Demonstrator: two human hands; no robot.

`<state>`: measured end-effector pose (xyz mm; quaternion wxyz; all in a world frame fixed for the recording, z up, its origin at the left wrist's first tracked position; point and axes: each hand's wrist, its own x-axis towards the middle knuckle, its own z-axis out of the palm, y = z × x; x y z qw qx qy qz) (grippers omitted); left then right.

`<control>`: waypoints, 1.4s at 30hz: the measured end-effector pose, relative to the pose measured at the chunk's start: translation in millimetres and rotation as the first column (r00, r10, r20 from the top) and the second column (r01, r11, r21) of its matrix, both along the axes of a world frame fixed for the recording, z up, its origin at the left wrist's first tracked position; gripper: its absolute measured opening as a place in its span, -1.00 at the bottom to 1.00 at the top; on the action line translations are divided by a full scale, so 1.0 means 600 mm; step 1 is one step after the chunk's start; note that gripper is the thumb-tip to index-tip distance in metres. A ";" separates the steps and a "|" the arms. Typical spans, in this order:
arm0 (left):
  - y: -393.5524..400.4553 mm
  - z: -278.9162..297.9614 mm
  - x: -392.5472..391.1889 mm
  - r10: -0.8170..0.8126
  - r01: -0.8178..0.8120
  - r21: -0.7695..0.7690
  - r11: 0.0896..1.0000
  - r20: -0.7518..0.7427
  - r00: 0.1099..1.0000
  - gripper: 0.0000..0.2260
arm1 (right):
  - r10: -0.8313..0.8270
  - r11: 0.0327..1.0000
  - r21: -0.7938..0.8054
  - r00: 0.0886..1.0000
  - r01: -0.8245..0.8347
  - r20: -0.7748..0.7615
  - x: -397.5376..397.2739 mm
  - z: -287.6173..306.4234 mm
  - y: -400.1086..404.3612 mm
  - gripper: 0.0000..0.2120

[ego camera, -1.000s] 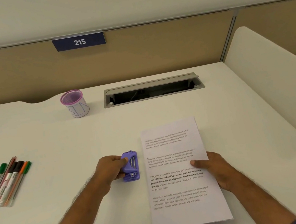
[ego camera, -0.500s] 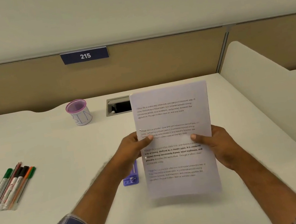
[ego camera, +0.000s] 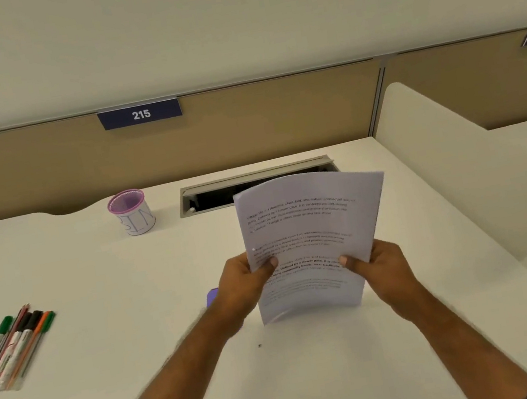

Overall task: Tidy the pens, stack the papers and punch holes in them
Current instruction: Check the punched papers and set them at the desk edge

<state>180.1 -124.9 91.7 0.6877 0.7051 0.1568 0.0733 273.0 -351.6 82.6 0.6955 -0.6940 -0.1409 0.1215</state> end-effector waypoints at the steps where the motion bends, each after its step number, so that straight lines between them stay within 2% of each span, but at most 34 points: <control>1: -0.005 -0.002 -0.002 0.005 -0.005 -0.001 1.000 0.027 1.000 -0.86 | -0.011 1.000 0.012 1.000 0.010 0.010 -0.002 -0.001 -0.003 -0.80; 4: -0.015 -0.007 -0.008 0.019 -0.019 -0.006 1.000 0.062 0.998 -0.87 | -0.026 0.999 0.041 0.999 0.025 0.029 -0.001 -0.003 -0.010 -0.83; 9: -0.032 -0.037 -0.019 0.076 -0.076 0.008 0.997 -0.039 0.996 -0.88 | -0.019 0.997 -0.072 1.000 0.018 -0.014 -0.011 -0.034 -0.016 -0.77; 13: -0.029 -0.031 -0.011 0.125 -0.125 -0.034 0.992 -0.030 0.992 -0.87 | -0.036 0.999 -0.013 0.998 0.035 -0.057 -0.005 -0.034 -0.027 -0.83; 17: -0.021 -0.013 -0.005 0.204 -0.198 -0.183 0.963 0.015 0.979 -0.86 | -0.081 0.996 0.035 0.991 0.086 -0.108 -0.006 -0.030 -0.032 -0.84; 21: -0.023 0.007 -0.003 0.245 -0.197 -0.404 0.893 0.071 0.967 -0.69 | -0.068 0.994 0.062 0.971 0.085 -0.229 -0.017 -0.024 -0.024 -0.59; 23: -0.030 0.014 -0.002 0.244 -0.157 -0.515 0.842 0.105 0.964 -0.67 | 0.024 0.991 0.134 0.953 0.017 -0.303 -0.026 -0.021 -0.010 -0.50; 26: -0.049 0.019 0.000 0.243 -0.123 -0.613 0.781 0.116 0.963 -0.68 | 0.227 0.904 0.425 0.901 -0.053 -0.371 -0.040 -0.011 0.018 -0.62; 28: -0.062 0.019 0.000 0.234 -0.115 -0.632 0.766 0.108 0.966 -0.69 | 0.274 0.836 0.548 0.886 -0.026 -0.375 -0.044 -0.002 0.032 -0.65; 30: -0.067 0.016 -0.001 0.223 -0.111 -0.642 0.759 0.095 0.970 -0.69 | 0.272 0.815 0.579 0.897 -0.021 -0.349 -0.044 0.008 0.038 -0.62; 35: -0.040 0.014 -0.011 0.219 -0.164 -0.678 0.716 -0.005 0.976 -0.66 | 0.171 0.885 0.466 0.917 0.018 -0.360 -0.024 0.027 0.017 -0.68; 38: 0.009 0.029 -0.021 0.258 -0.170 -0.730 0.661 0.008 0.966 -0.59 | 0.187 0.916 0.401 0.920 -0.036 -0.344 -0.005 0.035 -0.013 -0.70; 42: 0.097 0.039 -0.043 0.214 -0.176 -0.691 0.701 -0.032 0.976 -0.52 | 0.235 0.953 0.263 0.912 -0.149 -0.336 0.020 0.042 -0.055 -0.68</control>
